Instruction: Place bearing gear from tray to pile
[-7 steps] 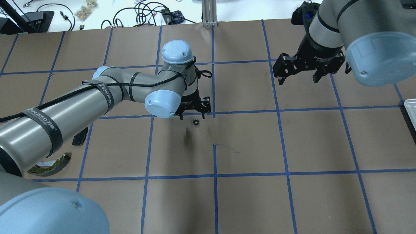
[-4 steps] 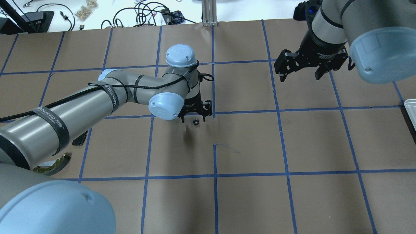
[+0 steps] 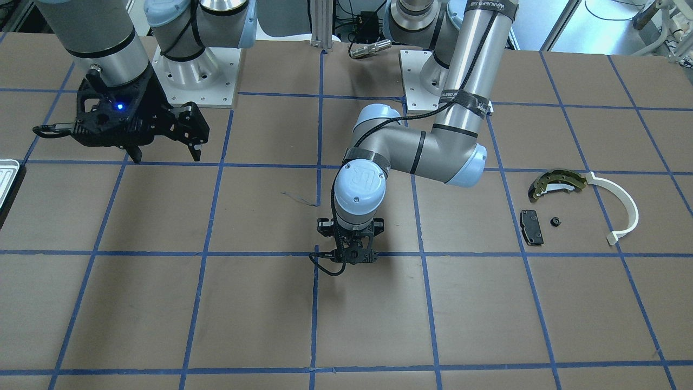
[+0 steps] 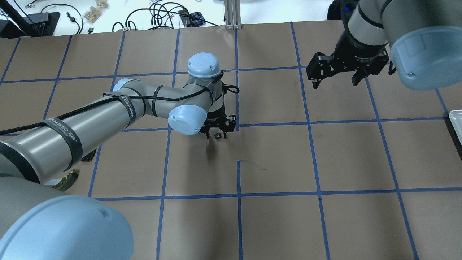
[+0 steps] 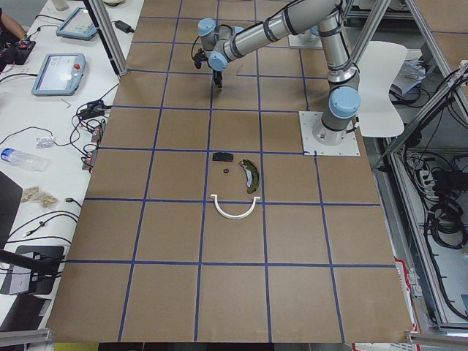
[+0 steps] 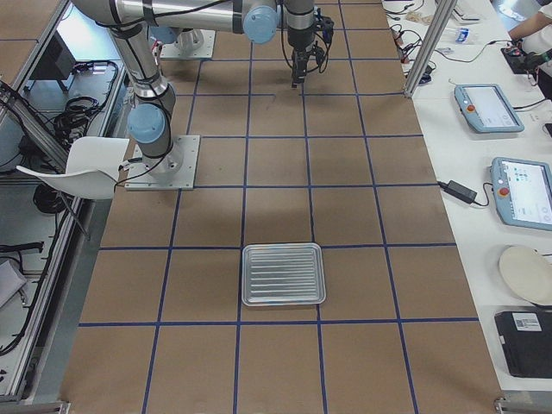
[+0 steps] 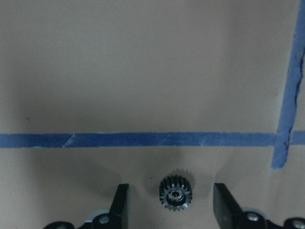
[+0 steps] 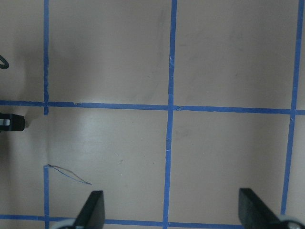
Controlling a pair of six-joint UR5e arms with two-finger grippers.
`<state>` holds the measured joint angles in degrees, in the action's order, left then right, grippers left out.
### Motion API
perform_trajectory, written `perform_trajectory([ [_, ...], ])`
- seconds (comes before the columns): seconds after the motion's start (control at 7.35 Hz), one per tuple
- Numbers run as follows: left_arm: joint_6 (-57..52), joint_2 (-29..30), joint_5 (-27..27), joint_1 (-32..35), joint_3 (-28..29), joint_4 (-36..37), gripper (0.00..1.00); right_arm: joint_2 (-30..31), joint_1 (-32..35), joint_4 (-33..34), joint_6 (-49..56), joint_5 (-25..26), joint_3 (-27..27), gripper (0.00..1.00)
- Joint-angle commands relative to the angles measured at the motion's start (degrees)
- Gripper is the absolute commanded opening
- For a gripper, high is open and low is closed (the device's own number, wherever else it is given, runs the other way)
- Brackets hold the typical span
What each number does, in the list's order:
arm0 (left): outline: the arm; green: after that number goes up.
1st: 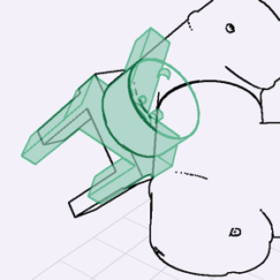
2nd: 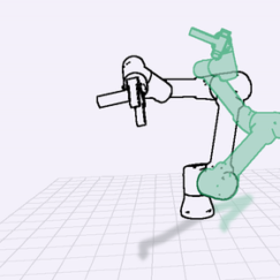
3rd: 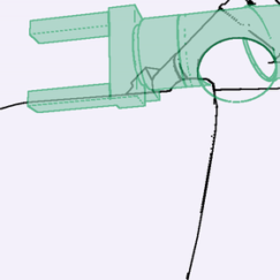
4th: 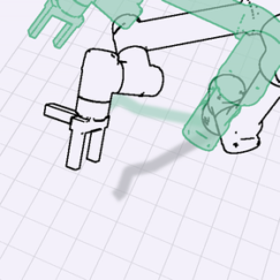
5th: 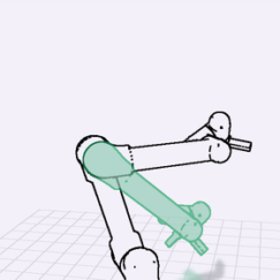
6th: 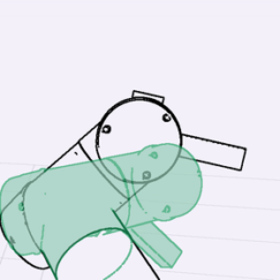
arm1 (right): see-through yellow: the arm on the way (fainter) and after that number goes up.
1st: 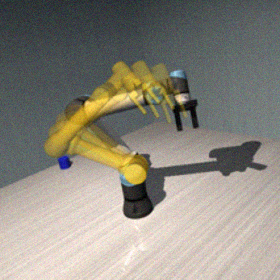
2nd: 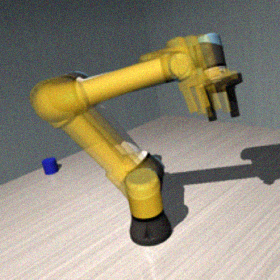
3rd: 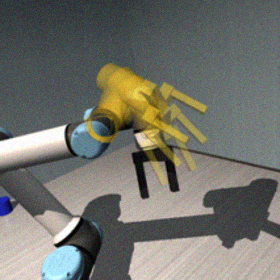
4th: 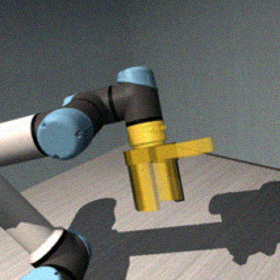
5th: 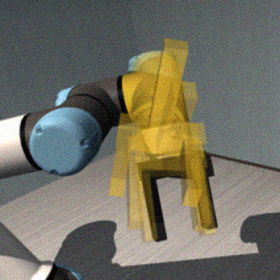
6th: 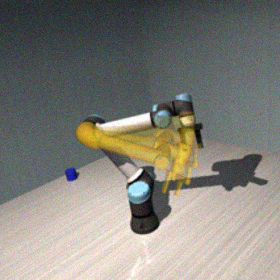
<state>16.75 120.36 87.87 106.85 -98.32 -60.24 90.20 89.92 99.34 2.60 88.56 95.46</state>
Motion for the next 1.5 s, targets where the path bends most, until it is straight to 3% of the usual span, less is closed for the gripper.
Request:
perform_trajectory([
  [0.0, -0.1, -1.1, 0.4, 0.2, -0.6, -0.6, 0.00, 0.0, 0.0, -0.3, 0.2, 0.1, 0.2, 1.00],
  [0.27, -1.5, -2.4, 0.5, -1.1, 0.7, -1.9, 0.00, 0.0, 0.0, -0.2, 0.2, 0.1, 0.3, 1.00],
  [0.41, -7.2, -3.4, 2.5, -4.1, 1.7, -4.4, 0.00, 0.0, 0.0, -0.2, 0.2, 0.0, 0.4, 1.00],
  [0.68, -17.2, -7.0, 4.7, -13.6, 3.0, -9.1, 0.00, 0.0, 0.0, 0.0, 0.2, 0.0, 0.4, 1.00],
  [0.95, -34.9, -9.3, 12.8, -25.9, 3.3, -12.4, 0.00, 0.0, 0.2, 0.2, 0.1, 0.0, 0.4, 1.00],
  [1.36, -50.1, -9.5, 13.3, -44.5, 2.7, -11.7, 0.00, -0.1, 0.1, -0.2, 0.2, 0.1, 0.5, 1.00],
])
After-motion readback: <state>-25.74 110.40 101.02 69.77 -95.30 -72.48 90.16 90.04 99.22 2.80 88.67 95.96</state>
